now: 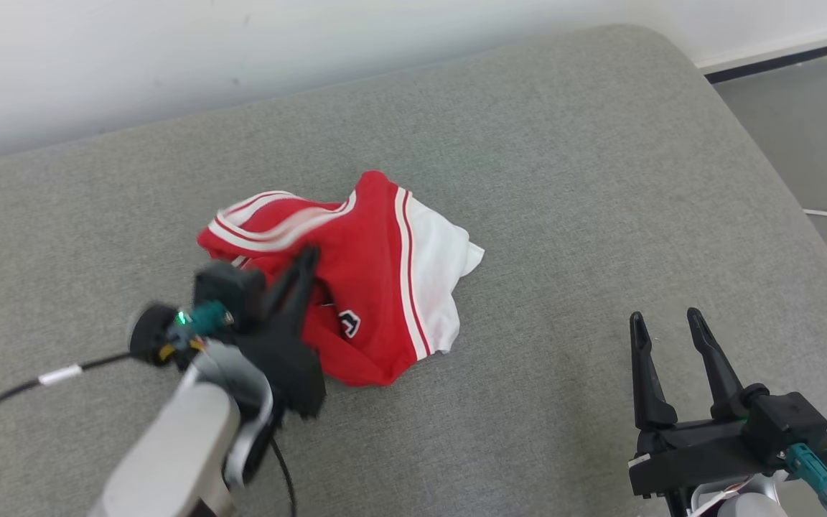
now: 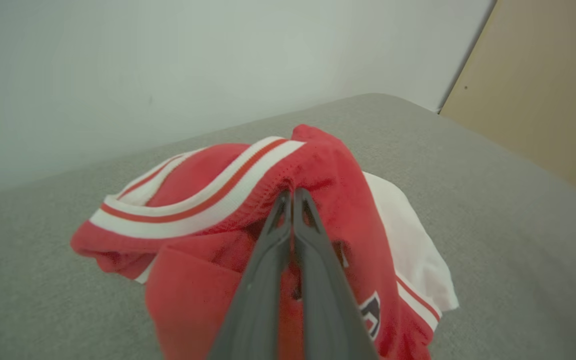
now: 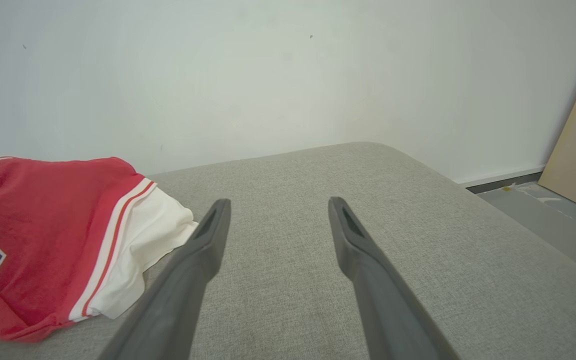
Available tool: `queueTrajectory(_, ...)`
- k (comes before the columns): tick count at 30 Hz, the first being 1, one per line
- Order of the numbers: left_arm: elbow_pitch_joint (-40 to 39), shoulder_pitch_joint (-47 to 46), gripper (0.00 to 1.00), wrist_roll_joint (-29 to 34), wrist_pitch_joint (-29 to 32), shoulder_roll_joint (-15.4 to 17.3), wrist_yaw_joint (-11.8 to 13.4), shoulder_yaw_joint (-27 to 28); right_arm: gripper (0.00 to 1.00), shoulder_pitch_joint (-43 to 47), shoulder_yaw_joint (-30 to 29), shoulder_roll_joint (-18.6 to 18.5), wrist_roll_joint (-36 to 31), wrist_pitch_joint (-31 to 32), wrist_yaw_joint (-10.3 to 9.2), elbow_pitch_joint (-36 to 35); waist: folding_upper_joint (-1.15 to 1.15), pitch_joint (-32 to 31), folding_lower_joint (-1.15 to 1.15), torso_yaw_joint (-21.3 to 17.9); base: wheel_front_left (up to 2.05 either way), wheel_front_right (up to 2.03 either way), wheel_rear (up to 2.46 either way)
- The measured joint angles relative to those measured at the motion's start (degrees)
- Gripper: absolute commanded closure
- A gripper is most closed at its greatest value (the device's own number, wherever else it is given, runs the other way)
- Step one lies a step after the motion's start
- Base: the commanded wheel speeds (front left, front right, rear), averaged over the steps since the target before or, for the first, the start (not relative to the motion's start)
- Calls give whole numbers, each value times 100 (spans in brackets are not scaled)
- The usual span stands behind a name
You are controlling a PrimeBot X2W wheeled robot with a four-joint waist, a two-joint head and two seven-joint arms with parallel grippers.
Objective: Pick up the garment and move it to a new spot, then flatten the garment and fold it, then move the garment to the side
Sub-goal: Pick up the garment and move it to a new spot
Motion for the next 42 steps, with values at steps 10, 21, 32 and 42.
queueTrajectory(10, 222, 158, 0, 75, -881, -263, -132, -113, 0, 29, -44, 2, -191, 62, 0, -30, 0, -227, 0, 362, 0, 0, 0)
queueTrajectory(21, -580, 731, 0, 77, -1160, 271, 223, 386, 0, 294, -118, 3, -294, 260, 0, -274, 0, -657, -1, 1105, 0, 0, 0)
queueTrajectory(32, -1489, 1937, 0, 147, -1232, 798, 602, 1085, 0, 554, -151, 2, -297, 364, 0, -376, 0, -1039, -1, 1675, 0, 0, 0)
queueTrajectory(42, -2306, 3156, 0, 430, -1232, 565, 767, 2161, 0, 675, -208, 2, -300, 398, 0, -398, 0, -1182, -1, 1908, 0, 0, 0)
